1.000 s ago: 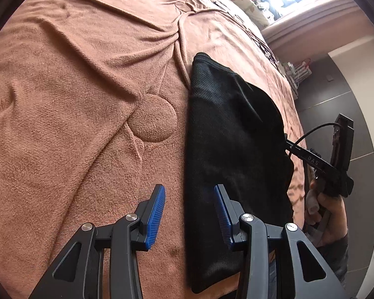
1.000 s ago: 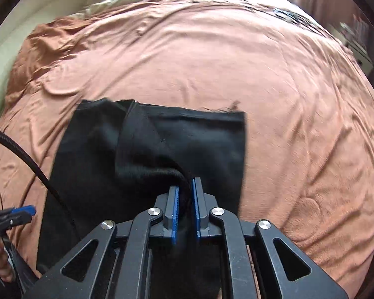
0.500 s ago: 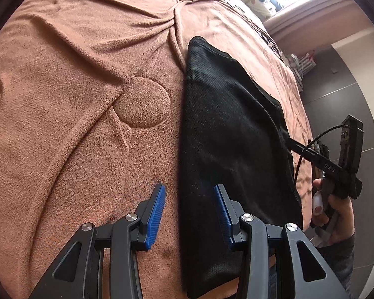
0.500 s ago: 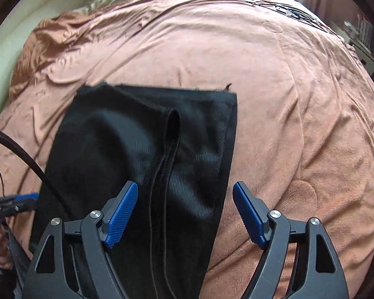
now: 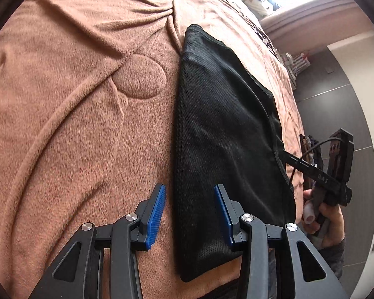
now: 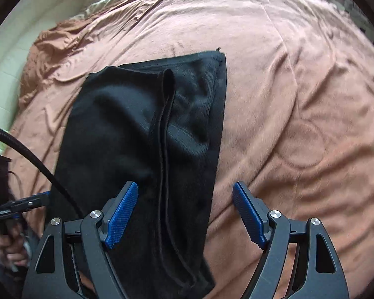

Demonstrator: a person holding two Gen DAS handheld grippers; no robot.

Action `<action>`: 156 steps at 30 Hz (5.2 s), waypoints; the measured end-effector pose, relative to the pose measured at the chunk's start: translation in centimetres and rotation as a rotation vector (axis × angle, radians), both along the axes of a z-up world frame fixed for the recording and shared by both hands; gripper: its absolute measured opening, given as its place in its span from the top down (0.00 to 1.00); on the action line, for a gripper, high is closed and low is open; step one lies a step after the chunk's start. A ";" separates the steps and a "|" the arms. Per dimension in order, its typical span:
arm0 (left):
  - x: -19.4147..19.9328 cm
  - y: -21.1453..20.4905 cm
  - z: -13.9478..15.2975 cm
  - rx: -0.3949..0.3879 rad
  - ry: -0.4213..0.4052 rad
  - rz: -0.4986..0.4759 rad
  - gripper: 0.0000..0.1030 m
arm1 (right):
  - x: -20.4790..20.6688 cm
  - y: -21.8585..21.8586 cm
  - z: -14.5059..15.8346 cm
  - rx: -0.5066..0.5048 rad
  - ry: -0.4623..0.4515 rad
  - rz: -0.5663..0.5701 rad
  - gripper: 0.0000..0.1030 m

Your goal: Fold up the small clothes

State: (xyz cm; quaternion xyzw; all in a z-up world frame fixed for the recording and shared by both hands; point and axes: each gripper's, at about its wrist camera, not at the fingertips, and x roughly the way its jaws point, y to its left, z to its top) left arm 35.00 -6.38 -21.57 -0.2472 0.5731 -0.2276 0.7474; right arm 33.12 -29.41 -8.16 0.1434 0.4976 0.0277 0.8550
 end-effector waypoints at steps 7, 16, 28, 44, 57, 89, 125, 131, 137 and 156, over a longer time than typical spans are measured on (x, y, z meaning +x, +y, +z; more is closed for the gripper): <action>-1.2 -0.1 0.0 -0.026 0.011 -0.015 0.59 | -4.8 -2.4 -1.3 0.142 0.001 -0.002 0.25; -3.1 0.2 0.0 -0.048 0.016 -0.031 0.59 | -8.9 -4.1 -1.8 0.260 -0.048 -0.029 0.25; -4.0 -0.4 -0.2 -0.028 0.011 -0.007 0.91 | -10.8 -2.5 -3.3 0.320 -0.079 -0.119 0.90; -7.6 3.4 2.6 -0.017 -0.010 -0.041 0.95 | -15.4 0.4 -4.2 0.394 -0.093 -0.016 0.93; -5.8 3.9 1.9 -0.014 -0.025 -0.029 0.54 | -14.0 -1.7 -2.0 0.305 -0.111 -0.030 0.52; 9.5 0.8 -0.1 -0.031 -0.004 -0.022 0.67 | 1.0 -4.7 -3.6 0.339 -0.105 0.012 0.52; 13.8 0.6 -1.2 -0.123 0.016 -0.003 0.82 | 4.6 -4.6 -5.1 0.439 -0.122 0.117 0.66; 13.7 0.2 -0.5 -0.100 -0.003 -0.003 0.93 | 4.4 -3.4 -4.1 0.358 -0.127 0.103 0.89; 12.6 0.6 1.7 -0.136 -0.045 0.000 0.95 | 2.2 -1.6 -1.2 0.314 -0.198 0.118 0.89; 3.7 3.4 12.6 -0.219 -0.269 0.000 0.95 | -10.5 4.0 6.0 0.216 -0.405 0.152 0.90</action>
